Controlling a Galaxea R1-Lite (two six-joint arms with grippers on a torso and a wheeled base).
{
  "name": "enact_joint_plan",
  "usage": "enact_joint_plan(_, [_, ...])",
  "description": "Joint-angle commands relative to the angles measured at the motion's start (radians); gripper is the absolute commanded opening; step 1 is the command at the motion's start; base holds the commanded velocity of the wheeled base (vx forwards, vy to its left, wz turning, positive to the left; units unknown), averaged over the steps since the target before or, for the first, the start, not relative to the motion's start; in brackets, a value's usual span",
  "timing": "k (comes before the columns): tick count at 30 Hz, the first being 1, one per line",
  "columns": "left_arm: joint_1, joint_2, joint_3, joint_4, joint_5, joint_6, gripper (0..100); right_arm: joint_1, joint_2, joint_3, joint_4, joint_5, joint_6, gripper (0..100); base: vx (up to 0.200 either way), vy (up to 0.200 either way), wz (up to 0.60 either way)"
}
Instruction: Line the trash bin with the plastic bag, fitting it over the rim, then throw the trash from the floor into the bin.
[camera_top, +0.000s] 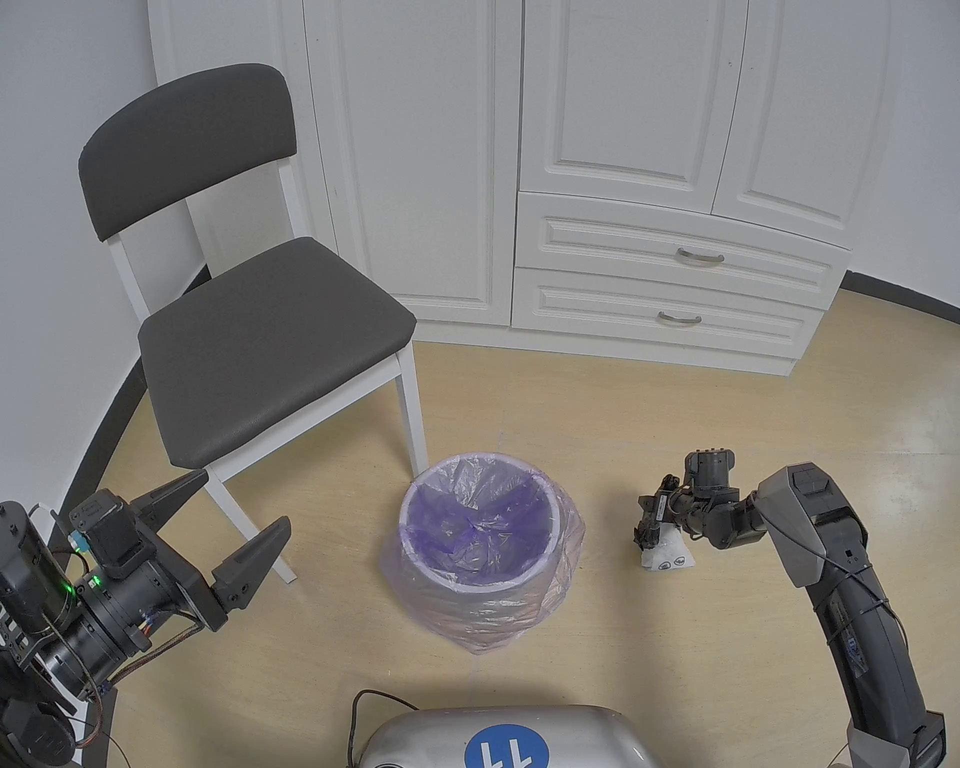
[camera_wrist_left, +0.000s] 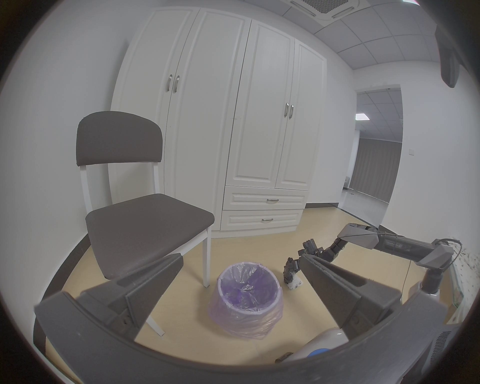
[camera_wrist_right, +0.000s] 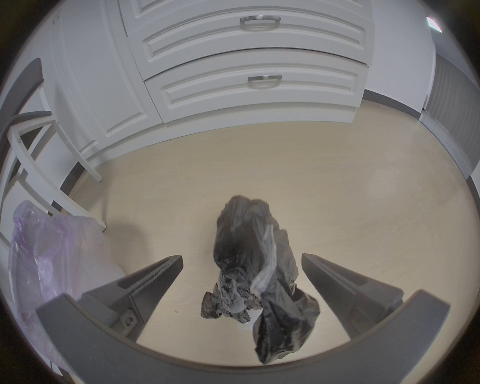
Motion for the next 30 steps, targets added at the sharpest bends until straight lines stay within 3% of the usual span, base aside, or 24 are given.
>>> enact_joint_plan(1, [0.000, 0.002, 0.018, -0.001, 0.000, 0.001, 100, 0.001, 0.016, 0.000, -0.002, 0.000, 0.001, 100, 0.000, 0.000, 0.00])
enact_joint_plan(25, [0.000, 0.002, 0.018, 0.000, 0.000, -0.001, 100, -0.001, 0.016, 0.000, 0.004, -0.004, 0.002, 100, 0.000, 0.000, 0.00])
enact_joint_plan(26, [0.000, 0.002, 0.018, 0.000, 0.000, -0.001, 100, -0.001, 0.016, 0.000, 0.004, -0.004, 0.002, 0, 0.000, 0.000, 0.00])
enact_joint_plan(30, [0.000, 0.002, 0.018, 0.002, 0.000, -0.001, 100, -0.001, 0.016, 0.000, -0.002, -0.010, 0.002, 0, 0.000, 0.000, 0.00])
